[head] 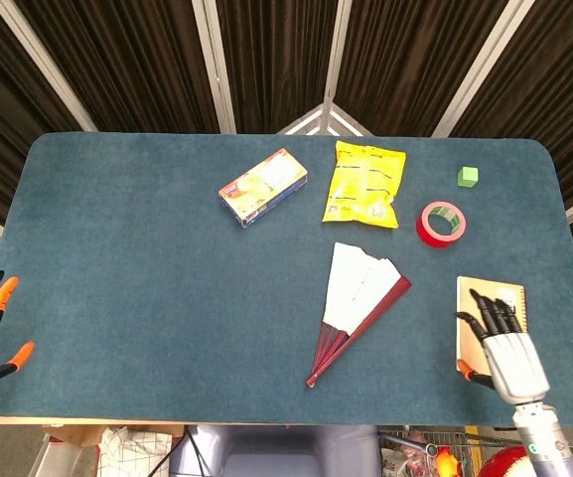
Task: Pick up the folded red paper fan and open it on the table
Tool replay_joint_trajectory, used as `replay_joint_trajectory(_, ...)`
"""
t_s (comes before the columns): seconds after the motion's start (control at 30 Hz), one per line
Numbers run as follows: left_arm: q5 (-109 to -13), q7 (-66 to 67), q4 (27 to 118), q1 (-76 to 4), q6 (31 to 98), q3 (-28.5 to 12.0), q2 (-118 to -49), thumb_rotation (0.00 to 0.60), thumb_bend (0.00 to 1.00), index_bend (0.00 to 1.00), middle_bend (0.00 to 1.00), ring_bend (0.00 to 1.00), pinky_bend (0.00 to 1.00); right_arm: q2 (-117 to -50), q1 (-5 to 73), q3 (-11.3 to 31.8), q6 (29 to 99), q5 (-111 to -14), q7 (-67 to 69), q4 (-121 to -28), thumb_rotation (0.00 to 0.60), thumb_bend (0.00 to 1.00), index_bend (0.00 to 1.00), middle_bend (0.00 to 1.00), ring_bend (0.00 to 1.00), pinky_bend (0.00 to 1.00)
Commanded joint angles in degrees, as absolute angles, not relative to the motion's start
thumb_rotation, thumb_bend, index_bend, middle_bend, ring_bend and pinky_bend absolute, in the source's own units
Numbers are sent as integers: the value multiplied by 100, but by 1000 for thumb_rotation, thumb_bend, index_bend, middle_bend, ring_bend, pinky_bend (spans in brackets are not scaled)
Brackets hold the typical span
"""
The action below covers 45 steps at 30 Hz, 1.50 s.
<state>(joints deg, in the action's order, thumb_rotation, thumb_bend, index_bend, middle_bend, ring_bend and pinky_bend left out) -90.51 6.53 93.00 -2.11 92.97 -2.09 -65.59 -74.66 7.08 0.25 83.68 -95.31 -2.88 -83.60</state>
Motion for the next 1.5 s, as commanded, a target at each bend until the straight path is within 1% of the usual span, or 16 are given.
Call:
replay_joint_trajectory(0.03, -9009, 639, 9309, -201, 9285, -218, -6556, 600, 314, 28, 0, 0, 29, -7793, 819, -118, 8273, -9767, -280, -8092, 600, 209, 275, 48, 107, 116)
replay_joint_trajectory(0.13, -8961, 623, 9323, -203, 9267, -240, -6549, 600, 314, 28, 0, 0, 29, -8099, 930, -139, 8156, -9867, -381, -7783, 600, 209, 275, 49, 112, 116)
replay_joint_trajectory(0.3, -8891, 702, 9314, -235, 9198, -276, -6590, 600, 314, 28, 0, 0, 29, -8710, 1188, 17, 8120, -9969, -286, -7055, 600, 209, 277, 63, 116, 116)
replay_joint_trajectory(0.53, -8881, 846, 9319, -272, 9118, -270, -6645, 600, 314, 28, 0, 0, 29, -9323, 1494, 178, 8136, -10039, -11, -6296, 600, 229, 315, 90, 145, 118)
replay_joint_trajectory(0.77, -8868, 941, 9330, -281, 9091, -269, -6680, 600, 314, 28, 0, 0, 29, -9664, 1756, 213, 7914, -9986, 70, -5840, 600, 244, 341, 91, 149, 123)
replay_joint_trajectory(0.93, -8798, 1021, 9336, -302, 9035, -294, -6712, 600, 314, 28, 0, 0, 29, -9876, 1861, 196, 7862, -9953, 230, -5489, 600, 307, 375, 97, 153, 123)
replay_joint_trajectory(1.07, -8823, 1050, 9347, -301, 9048, -286, -6724, 600, 314, 28, 0, 0, 29, -10024, 1908, 191, 7865, -9903, 396, -5220, 600, 330, 394, 97, 153, 124)
replay_joint_trajectory(1.37, -8781, 1045, 9341, -310, 9018, -301, -6723, 600, 314, 28, 0, 0, 29, -10326, 1942, 59, 7865, -9865, 623, -4692, 600, 330, 399, 97, 154, 123)
replay_joint_trajectory(1.5, -8778, 1054, 9341, -315, 9014, -306, -6725, 600, 314, 28, 0, 0, 29, -10461, 1965, 22, 7887, -9867, 672, -4516, 600, 330, 416, 97, 154, 123)
